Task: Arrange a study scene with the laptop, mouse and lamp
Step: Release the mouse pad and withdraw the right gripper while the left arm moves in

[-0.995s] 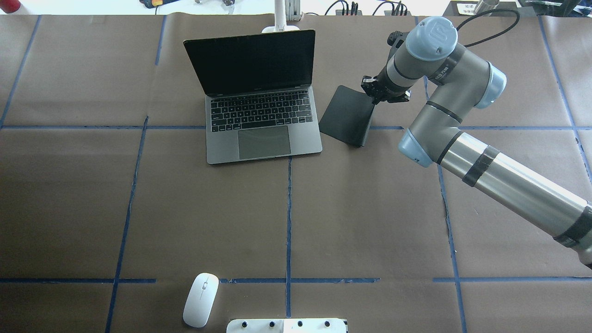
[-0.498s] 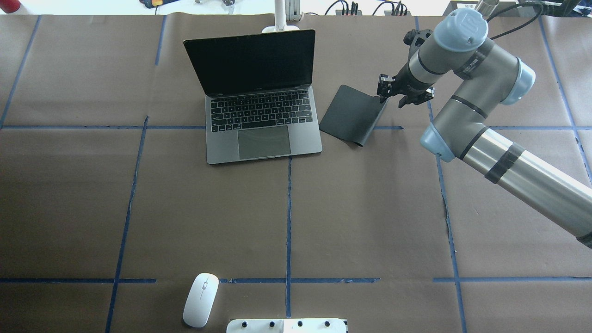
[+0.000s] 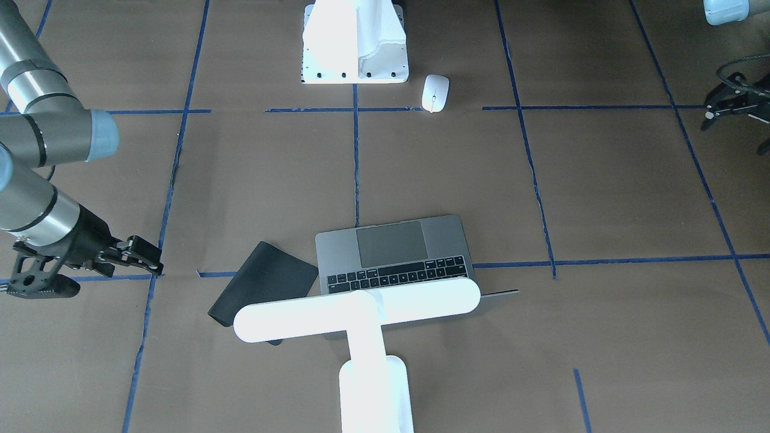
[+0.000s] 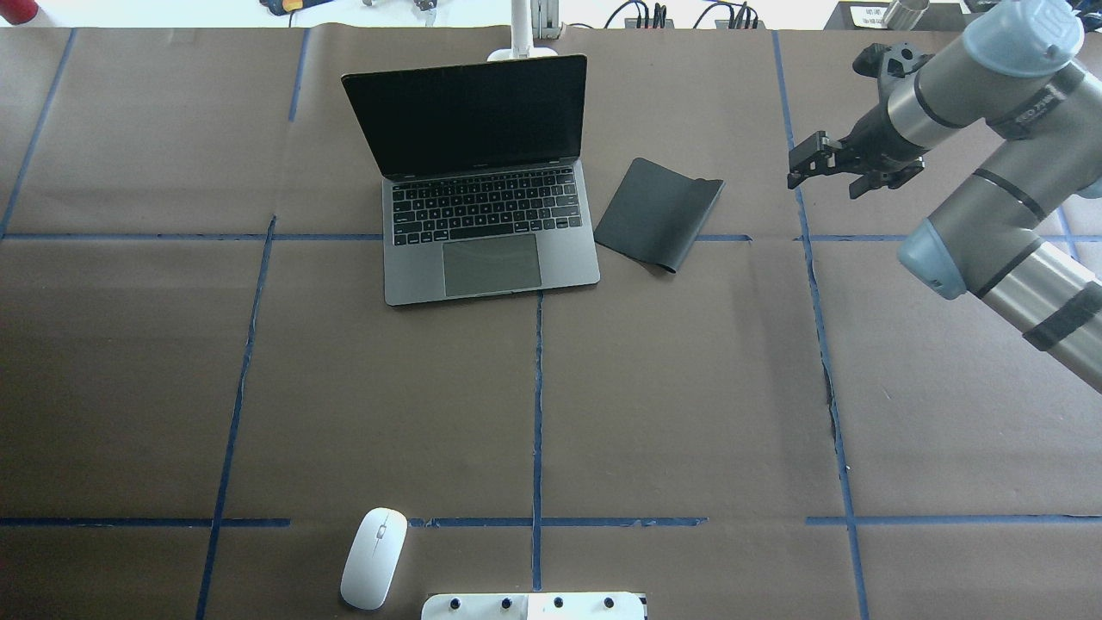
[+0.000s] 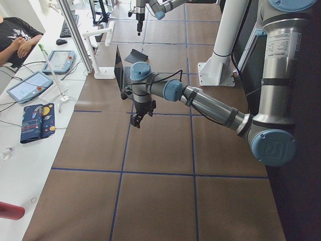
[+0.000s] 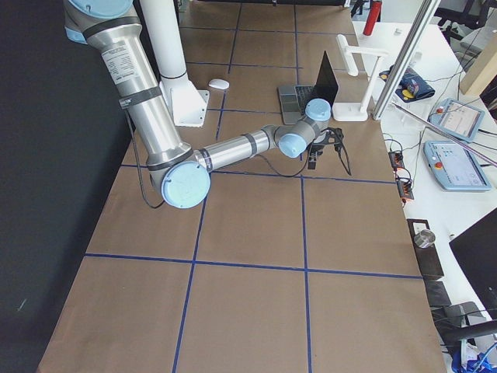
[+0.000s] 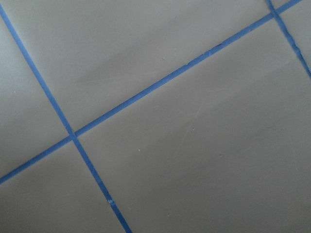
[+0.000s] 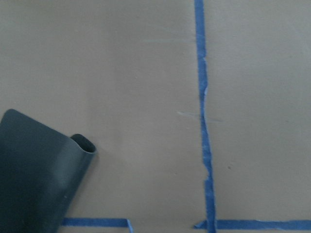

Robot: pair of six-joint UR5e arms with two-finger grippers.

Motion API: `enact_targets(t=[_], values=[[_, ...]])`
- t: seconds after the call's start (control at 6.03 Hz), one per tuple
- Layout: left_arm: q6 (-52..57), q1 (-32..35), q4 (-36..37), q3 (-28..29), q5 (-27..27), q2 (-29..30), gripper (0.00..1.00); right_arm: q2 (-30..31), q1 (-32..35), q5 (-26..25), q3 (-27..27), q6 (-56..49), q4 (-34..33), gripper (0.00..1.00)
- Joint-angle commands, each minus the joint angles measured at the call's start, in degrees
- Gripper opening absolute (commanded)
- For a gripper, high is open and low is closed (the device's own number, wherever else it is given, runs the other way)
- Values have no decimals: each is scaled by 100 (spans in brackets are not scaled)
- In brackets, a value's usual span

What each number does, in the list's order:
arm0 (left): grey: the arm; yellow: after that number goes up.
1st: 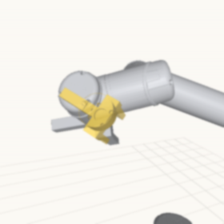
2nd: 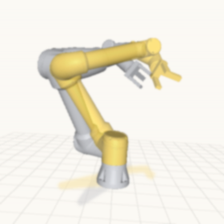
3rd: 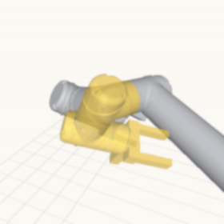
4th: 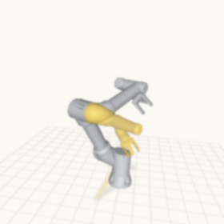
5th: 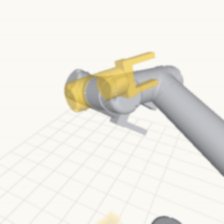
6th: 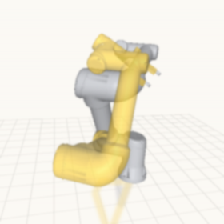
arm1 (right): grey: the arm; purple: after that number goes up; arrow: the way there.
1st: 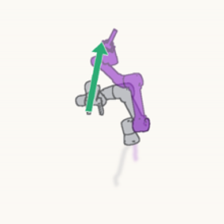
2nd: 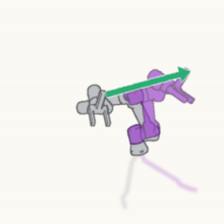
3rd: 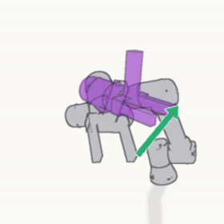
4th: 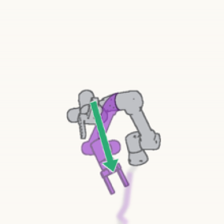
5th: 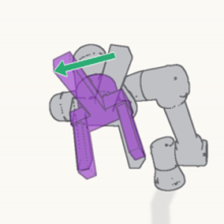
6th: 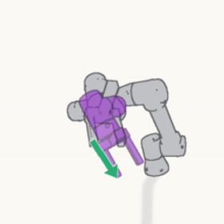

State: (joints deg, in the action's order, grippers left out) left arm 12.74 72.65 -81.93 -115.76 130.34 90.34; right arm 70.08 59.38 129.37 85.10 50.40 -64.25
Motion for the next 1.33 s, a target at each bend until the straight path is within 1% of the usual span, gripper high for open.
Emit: enact_targets(t=[0.0,0.17,0.33,0.5,0.66,0.83,1.0,1.16], values=[[-827,-652,-60,-331,-9,10,100,1047,545,306,392,-1464,0,100],[-1844,-1152,-574,-385,-35,10,100,1704,818,351,585,-2325,0,100],[-2890,-1635,-1179,-377,-131,-8,100,2215,1082,352,665,-3116,-9,100],[-3544,-1919,-1559,-386,-393,-8,100,2569,1389,352,710,-3829,-157,100],[-4212,-2261,-1894,-386,-596,-8,100,2737,1731,352,1058,-4445,-1054,100],[-4836,-2638,-2236,-438,-911,-8,100,2826,2222,352,1488,-5208,-2142,100],[-5286,-3129,-2283,-508,-1227,-8,100,3062,2671,317,1727,-5686,-2728,100],[-5787,-3639,-2284,-657,-1570,-8,100,3247,2797,291,1730,-5699,-2707,100]])
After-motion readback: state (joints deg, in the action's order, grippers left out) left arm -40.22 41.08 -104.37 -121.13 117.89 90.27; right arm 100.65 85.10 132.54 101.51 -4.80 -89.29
